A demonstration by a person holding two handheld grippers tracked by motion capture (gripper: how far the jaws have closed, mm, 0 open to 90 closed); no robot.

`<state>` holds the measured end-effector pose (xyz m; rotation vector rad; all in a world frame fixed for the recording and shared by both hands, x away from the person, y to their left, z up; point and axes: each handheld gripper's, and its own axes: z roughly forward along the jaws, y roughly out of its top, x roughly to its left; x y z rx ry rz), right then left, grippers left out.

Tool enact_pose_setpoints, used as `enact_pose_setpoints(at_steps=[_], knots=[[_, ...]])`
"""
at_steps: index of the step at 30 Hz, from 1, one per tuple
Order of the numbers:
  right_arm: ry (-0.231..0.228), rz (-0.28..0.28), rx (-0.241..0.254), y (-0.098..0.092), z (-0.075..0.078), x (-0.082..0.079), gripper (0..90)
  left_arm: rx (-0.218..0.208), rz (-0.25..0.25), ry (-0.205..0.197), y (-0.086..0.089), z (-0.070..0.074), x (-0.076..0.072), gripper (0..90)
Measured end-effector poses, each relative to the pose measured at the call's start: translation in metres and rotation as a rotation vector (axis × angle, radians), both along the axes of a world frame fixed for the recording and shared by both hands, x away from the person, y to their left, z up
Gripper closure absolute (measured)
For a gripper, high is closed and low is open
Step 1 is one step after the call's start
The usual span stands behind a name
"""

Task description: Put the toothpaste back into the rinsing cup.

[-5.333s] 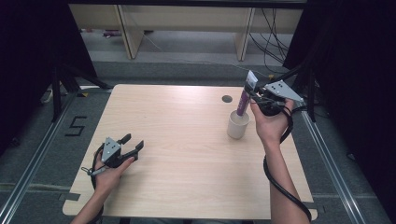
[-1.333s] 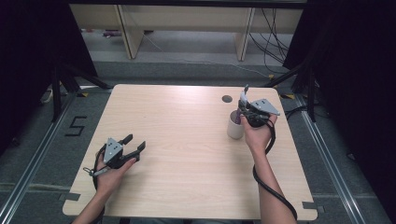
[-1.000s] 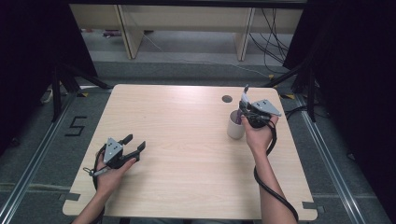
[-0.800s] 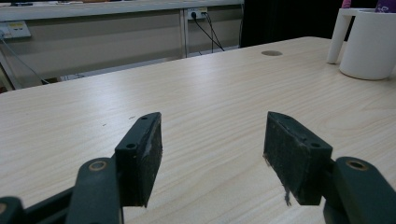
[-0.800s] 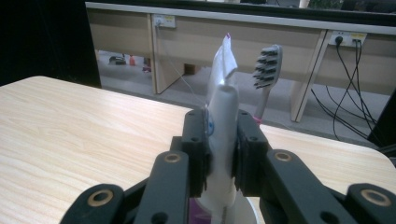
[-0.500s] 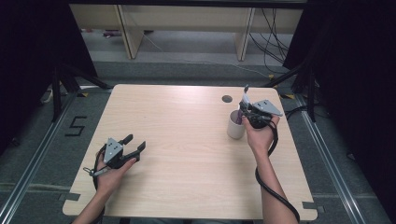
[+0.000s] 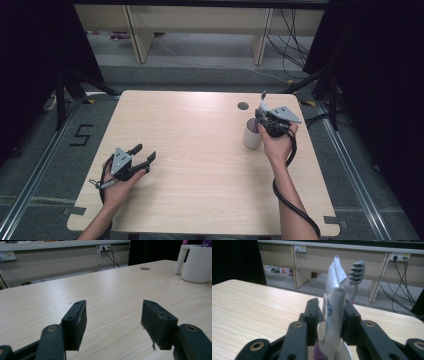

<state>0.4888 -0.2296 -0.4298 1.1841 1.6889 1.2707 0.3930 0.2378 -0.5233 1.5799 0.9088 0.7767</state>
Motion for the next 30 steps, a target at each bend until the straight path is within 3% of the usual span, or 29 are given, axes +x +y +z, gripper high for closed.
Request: enact_pose_setpoints(at_steps=[5,10,12,13,16,17,19,20,28,30], knots=[[-0.005,0.003,-0.003,0.001,0.000,0.001,62.3,0.001,0.002,0.002,0.000,0.000,0.000,37.1],[0.021,-0.017,0.014,0.003,0.002,-0.001,54.9,0.002,0.000,0.001,0.000,0.000,0.000,37.2],[-0.003,-0.011,-0.010,0.001,0.002,0.001,51.5,0.001,0.001,0.001,0.000,0.000,0.000,37.1],[0.016,-0.016,0.012,0.003,0.003,0.000,50.0,0.002,0.002,0.002,0.000,0.000,0.000,37.1],[0.009,0.001,-0.018,0.000,0.004,0.000,46.4,0.002,0.003,0.003,0.000,0.000,0.000,37.1],[0.023,0.001,0.009,0.001,0.004,-0.001,45.4,0.003,0.003,0.003,0.000,0.000,0.000,37.1],[0.014,0.003,-0.010,0.000,0.005,-0.001,43.7,0.002,0.002,0.003,0.000,0.000,0.000,37.1],[0.028,0.001,0.008,0.001,0.005,-0.003,43.0,0.002,0.002,0.003,0.000,0.000,0.000,37.1],[0.041,0.004,-0.013,-0.005,0.007,-0.007,40.4,0.003,0.004,0.005,0.000,0.000,0.000,37.0],[0.047,0.000,0.001,-0.005,0.007,-0.009,39.8,0.004,0.003,0.004,0.000,0.000,0.000,37.0]])
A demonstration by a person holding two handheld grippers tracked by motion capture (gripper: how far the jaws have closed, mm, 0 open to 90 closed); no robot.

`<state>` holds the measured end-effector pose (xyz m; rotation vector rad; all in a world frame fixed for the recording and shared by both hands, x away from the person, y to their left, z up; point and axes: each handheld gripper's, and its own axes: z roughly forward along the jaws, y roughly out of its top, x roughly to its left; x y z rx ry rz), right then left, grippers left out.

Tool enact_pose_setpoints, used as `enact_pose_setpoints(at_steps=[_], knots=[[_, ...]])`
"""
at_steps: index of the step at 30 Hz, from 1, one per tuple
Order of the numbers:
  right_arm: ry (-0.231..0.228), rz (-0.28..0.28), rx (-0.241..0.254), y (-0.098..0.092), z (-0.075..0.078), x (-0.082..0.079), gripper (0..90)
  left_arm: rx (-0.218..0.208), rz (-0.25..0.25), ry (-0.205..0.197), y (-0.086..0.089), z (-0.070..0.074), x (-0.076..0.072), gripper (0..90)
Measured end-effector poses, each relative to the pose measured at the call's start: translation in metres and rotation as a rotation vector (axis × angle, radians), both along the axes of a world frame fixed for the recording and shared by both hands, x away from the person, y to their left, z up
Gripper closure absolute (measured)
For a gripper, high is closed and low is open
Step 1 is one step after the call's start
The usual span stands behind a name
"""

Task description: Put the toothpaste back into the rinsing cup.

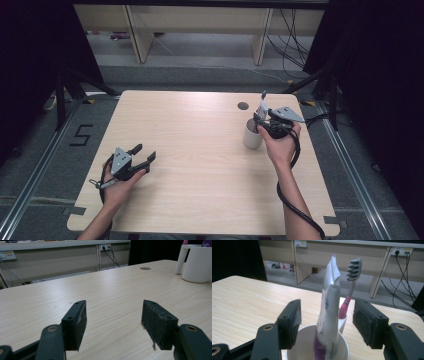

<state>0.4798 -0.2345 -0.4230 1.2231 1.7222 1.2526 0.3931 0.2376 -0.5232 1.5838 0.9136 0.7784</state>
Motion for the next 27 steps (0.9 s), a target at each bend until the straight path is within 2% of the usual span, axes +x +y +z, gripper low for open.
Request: enact_pose_setpoints(at_steps=[3,4,5,6,7,8,9,10,12,13,15,16,19,21,22,25,27], knots=[[0.000,0.009,-0.019,-0.002,0.001,-0.003,39.0,0.000,0.000,0.001,0.000,0.000,0.000,37.0],[0.011,0.011,-0.005,-0.002,0.001,-0.004,38.8,0.000,0.000,0.001,0.000,0.000,0.000,37.0],[0.005,0.021,-0.010,-0.003,0.001,-0.004,38.6,0.000,0.000,0.002,0.000,0.000,0.000,37.0],[0.014,0.008,-0.011,-0.003,0.001,-0.007,38.4,0.000,0.000,0.001,0.000,0.000,0.000,37.0],[-0.008,0.016,-0.030,-0.005,0.001,-0.007,38.2,-0.001,0.000,0.001,0.000,0.000,0.000,37.0],[0.016,0.018,-0.009,-0.004,0.001,-0.010,38.0,-0.001,-0.001,0.000,0.000,0.000,0.000,37.0],[0.007,0.017,-0.034,-0.006,0.001,-0.011,37.9,-0.001,-0.001,0.000,0.000,0.000,0.000,37.0],[0.015,0.022,-0.004,-0.005,0.000,-0.012,37.7,-0.001,-0.001,0.000,0.001,0.000,0.000,37.0],[0.013,0.018,-0.015,-0.007,0.000,-0.015,37.4,-0.002,-0.001,0.000,0.001,0.000,0.000,37.0],[0.027,0.020,-0.011,-0.007,0.001,-0.018,37.3,-0.002,-0.001,0.000,0.001,0.000,0.000,36.9],[0.011,0.026,-0.027,-0.010,0.000,-0.021,37.3,-0.001,0.000,0.001,0.001,0.000,0.000,36.9],[0.019,0.025,-0.008,-0.009,0.000,-0.023,37.2,-0.001,0.000,0.001,0.001,0.000,0.000,36.9],[0.012,0.029,-0.036,-0.013,0.001,-0.029,37.2,0.000,0.000,0.000,0.000,0.000,0.000,36.9],[0.023,0.022,-0.015,-0.012,0.001,-0.033,37.0,-0.003,0.002,0.000,0.000,0.000,0.000,36.9],[0.015,0.038,-0.025,-0.014,0.001,-0.034,37.0,-0.002,0.001,-0.001,0.000,0.000,0.000,36.9],[0.018,0.026,-0.015,-0.016,0.001,-0.040,37.0,-0.001,0.002,0.002,0.000,0.000,0.000,36.9],[0.004,0.038,-0.032,-0.019,-0.001,-0.043,37.0,-0.002,0.001,-0.001,0.001,0.000,0.000,36.9]])
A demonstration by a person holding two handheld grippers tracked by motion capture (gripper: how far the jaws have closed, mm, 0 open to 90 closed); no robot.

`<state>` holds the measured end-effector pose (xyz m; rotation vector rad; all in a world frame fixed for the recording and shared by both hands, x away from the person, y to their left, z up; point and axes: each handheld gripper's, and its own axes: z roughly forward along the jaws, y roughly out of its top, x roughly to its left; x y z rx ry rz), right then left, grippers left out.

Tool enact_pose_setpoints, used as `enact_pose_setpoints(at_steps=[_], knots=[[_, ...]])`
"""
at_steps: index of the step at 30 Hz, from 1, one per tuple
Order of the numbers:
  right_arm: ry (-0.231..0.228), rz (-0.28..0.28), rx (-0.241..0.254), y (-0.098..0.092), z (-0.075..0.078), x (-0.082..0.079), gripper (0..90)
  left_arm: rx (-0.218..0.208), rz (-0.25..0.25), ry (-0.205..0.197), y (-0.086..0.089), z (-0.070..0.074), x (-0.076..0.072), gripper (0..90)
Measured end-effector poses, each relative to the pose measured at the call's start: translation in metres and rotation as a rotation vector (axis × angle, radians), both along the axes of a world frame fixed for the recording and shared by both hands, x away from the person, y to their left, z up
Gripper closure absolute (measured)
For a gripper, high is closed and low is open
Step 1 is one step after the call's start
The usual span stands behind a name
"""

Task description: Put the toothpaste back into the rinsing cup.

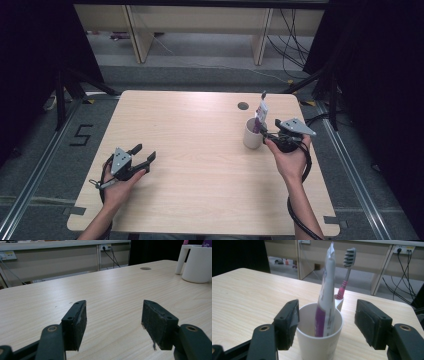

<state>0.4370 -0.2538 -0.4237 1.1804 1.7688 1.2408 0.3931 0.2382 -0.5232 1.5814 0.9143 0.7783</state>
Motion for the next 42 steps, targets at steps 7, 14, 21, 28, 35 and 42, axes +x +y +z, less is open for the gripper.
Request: enact_pose_setpoints(at_steps=[7,14,21,28,35,42], knots=[[0.005,0.001,-0.016,-0.007,-0.004,-0.012,37.0,0.000,0.000,0.001,0.000,0.000,0.000,36.9],[0.032,0.007,0.001,-0.012,-0.015,-0.022,37.0,0.001,-0.001,0.001,0.000,0.000,0.000,36.9],[0.065,-0.006,0.025,-0.021,-0.028,-0.034,37.0,0.001,0.000,0.001,0.000,0.000,0.000,36.9],[0.076,-0.039,0.012,-0.035,-0.036,-0.042,36.9,-0.002,0.001,0.002,0.000,0.000,0.000,36.8],[0.101,-0.046,0.013,-0.045,-0.051,-0.049,36.9,0.002,0.002,0.003,0.000,0.000,0.000,36.8],[0.083,-0.063,0.043,-0.049,-0.070,-0.056,37.2,0.004,0.001,0.000,-0.001,0.000,0.000,36.7]])
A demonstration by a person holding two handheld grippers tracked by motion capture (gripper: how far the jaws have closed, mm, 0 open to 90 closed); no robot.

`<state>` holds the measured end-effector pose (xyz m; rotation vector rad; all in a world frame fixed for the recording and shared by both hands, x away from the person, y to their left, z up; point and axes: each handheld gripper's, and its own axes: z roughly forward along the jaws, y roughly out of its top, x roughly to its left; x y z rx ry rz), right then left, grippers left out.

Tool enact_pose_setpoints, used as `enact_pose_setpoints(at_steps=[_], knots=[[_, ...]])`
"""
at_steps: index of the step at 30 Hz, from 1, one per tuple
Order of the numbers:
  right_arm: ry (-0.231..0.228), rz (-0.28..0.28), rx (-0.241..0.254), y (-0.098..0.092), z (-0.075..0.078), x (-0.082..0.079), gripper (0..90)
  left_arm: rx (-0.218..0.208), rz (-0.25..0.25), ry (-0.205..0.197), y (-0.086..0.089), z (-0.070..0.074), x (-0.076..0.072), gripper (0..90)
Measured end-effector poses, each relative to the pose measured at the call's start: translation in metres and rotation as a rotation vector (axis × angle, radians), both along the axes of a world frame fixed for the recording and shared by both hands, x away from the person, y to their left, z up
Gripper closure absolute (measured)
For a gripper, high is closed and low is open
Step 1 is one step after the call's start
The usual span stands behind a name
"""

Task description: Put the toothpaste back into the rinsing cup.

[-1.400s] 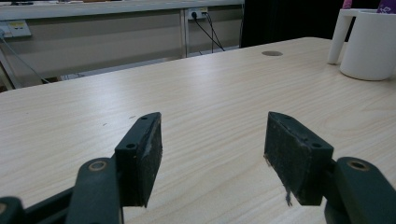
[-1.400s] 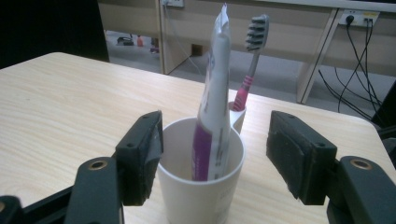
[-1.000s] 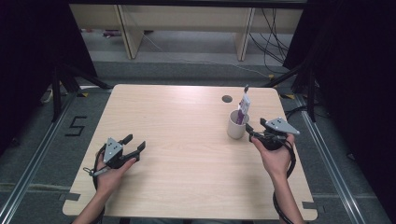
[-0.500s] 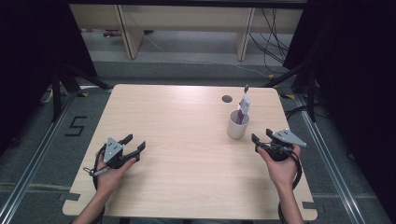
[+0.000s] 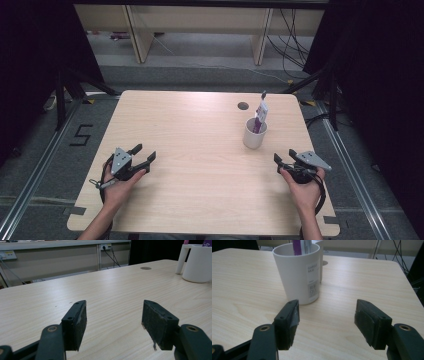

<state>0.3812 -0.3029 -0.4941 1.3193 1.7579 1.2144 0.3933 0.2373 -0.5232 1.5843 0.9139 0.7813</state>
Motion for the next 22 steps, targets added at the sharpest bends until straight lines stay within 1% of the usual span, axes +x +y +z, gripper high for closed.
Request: enact_pose_setpoints(at_steps=[1,2,3,4,5,6,7,9,10,11,12,13,14,15,16,17,19,20,21,22], knots=[[0.012,-0.005,0.022,0.0011,-0.0002,-0.0021,37.2,-0.006,-0.004,-0.013,-0.0005,-0.0006,0.0010,36.7],[-0.009,-0.012,-0.003,-0.0005,-0.0011,-0.0017,37.2,-0.007,-0.005,-0.013,-0.0006,-0.0007,0.0006,36.7],[-0.008,0.003,0.019,0.0005,-0.0026,-0.0010,37.2,0.002,0.001,-0.003,-0.0004,0.0000,-0.0006,36.7],[-0.012,0.004,-0.001,-0.0006,-0.0035,-0.0006,37.2,0.001,0.001,-0.005,-0.0005,-0.0001,-0.0005,36.7],[-0.009,-0.020,0.011,0.0010,-0.0042,-0.0014,37.3,0.001,0.002,-0.005,-0.0004,-0.0002,-0.0006,36.6],[-0.013,-0.010,-0.001,0.0006,-0.0043,-0.0015,37.3,-0.001,0.002,-0.006,-0.0003,-0.0002,-0.0006,36.7],[-0.017,-0.006,0.004,0.0004,-0.0041,-0.0024,37.4,-0.004,0.002,-0.006,-0.0001,-0.0003,-0.0004,36.7],[-0.022,-0.019,0.001,0.0010,-0.0044,-0.0029,37.4,-0.009,0.004,-0.004,0.0006,-0.0002,-0.0004,36.7],[-0.016,-0.027,0.022,0.0026,-0.0047,-0.0038,37.4,-0.010,0.006,-0.002,0.0010,-0.0002,-0.0005,36.7],[-0.020,-0.022,0.016,0.0019,-0.0048,-0.0038,37.4,-0.013,0.006,-0.003,0.0012,-0.0003,-0.0004,36.6],[-0.031,-0.013,-0.007,0.0001,-0.0050,-0.0033,37.4,-0.014,0.006,-0.004,0.0012,-0.0003,-0.0005,36.6],[-0.036,-0.018,-0.006,0.0002,-0.0057,-0.0036,37.4,-0.013,0.006,-0.004,0.0012,-0.0003,-0.0006,36.7],[0.001,-0.032,0.031,0.0028,-0.0056,-0.0067,37.4,-0.011,0.006,-0.005,0.0011,-0.0003,-0.0007,36.6],[-0.018,-0.020,0.024,0.0017,-0.0074,-0.0051,37.4,-0.012,0.003,-0.007,0.0009,-0.0004,-0.0007,36.7],[-0.022,-0.017,0.007,0.0006,-0.0086,-0.0041,37.4,-0.009,0.005,-0.007,0.0007,-0.0003,-0.0008,36.7],[-0.010,-0.012,0.033,0.0014,-0.0086,-0.0056,37.4,-0.009,0.004,-0.008,0.0004,-0.0004,-0.0007,36.7],[-0.019,-0.004,0.021,0.0001,-0.0093,-0.0049,37.3,-0.009,0.004,-0.008,0.0002,-0.0004,-0.0008,36.7],[0.005,-0.021,0.036,0.0023,-0.0084,-0.0075,37.4,-0.008,0.003,-0.008,0.0003,-0.0004,-0.0008,36.7],[-0.005,-0.024,0.021,0.0022,-0.0089,-0.0068,37.3,-0.009,0.003,-0.008,0.0003,-0.0004,-0.0008,36.7],[0.013,-0.029,0.019,0.0026,-0.0075,-0.0083,37.4,-0.008,0.002,-0.008,0.0003,-0.0004,-0.0008,36.7]])
